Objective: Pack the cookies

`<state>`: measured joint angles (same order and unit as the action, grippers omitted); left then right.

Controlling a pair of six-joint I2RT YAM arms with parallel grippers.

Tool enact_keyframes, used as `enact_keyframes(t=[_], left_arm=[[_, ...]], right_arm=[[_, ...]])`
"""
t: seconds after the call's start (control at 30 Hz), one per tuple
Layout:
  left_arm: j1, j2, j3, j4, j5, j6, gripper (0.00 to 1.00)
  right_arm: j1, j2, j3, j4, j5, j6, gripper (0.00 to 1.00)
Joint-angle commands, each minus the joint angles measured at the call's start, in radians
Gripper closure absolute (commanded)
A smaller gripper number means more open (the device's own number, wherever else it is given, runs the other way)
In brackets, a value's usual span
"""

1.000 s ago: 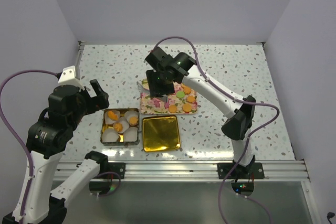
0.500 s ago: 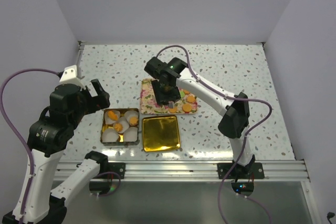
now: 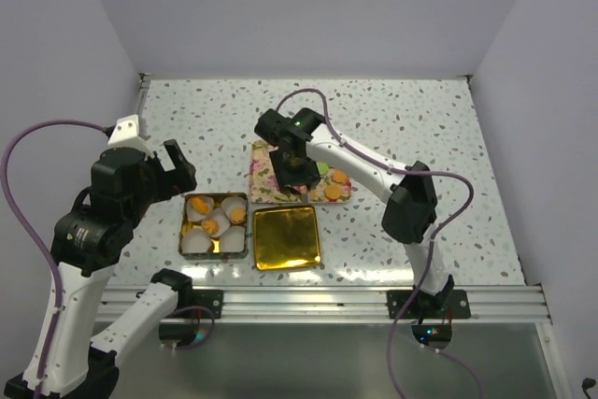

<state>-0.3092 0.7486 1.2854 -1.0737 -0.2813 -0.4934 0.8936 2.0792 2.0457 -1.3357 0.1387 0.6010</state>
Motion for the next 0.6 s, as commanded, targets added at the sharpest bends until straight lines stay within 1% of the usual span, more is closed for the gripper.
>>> enact_keyframes(t=[0.0, 0.23, 0.37, 0.5, 0.57], left_arm=[[-0.002, 0.005, -0.001, 0.047, -0.022, 0.019, 0.0], [-0.004, 0.014, 0.002, 0.052, -0.03, 0.024, 0.0], [-0.005, 0.012, 0.002, 0.052, -0.039, 0.027, 0.0], [-0.005, 0.012, 0.003, 0.054, -0.044, 0.029, 0.0], [-0.004, 0.014, 0.002, 0.055, -0.044, 0.029, 0.0]], right_arm=[[-0.005, 0.028, 0.027, 0.018, -0.01, -0.009, 0.46], [-0.013, 0.076, 0.097, 0.001, -0.022, -0.015, 0.46], [-0.013, 0.084, 0.108, 0.003, -0.04, -0.014, 0.51], [-0.012, 0.081, 0.105, 0.003, -0.057, -0.01, 0.59], [-0.013, 0.073, 0.103, -0.002, -0.057, -0.009, 0.6]])
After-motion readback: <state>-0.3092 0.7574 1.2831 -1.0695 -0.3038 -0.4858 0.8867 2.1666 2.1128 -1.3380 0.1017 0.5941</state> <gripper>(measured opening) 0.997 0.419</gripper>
